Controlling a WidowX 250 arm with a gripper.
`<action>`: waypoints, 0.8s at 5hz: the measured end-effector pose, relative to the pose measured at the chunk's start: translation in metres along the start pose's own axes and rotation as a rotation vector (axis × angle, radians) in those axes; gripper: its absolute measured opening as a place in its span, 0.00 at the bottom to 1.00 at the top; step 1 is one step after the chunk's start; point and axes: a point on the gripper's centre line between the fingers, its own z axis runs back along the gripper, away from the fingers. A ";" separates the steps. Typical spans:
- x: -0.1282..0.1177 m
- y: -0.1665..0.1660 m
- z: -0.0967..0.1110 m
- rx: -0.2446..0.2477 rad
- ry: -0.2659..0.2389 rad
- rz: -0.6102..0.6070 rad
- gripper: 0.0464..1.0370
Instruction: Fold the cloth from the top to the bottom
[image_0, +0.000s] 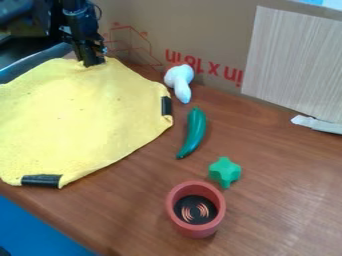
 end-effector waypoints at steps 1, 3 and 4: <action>-0.007 -0.006 0.029 -0.004 -0.064 -0.015 0.01; -0.025 -0.027 0.062 -0.041 -0.138 -0.045 0.01; -0.035 -0.037 0.071 -0.054 -0.150 -0.066 0.01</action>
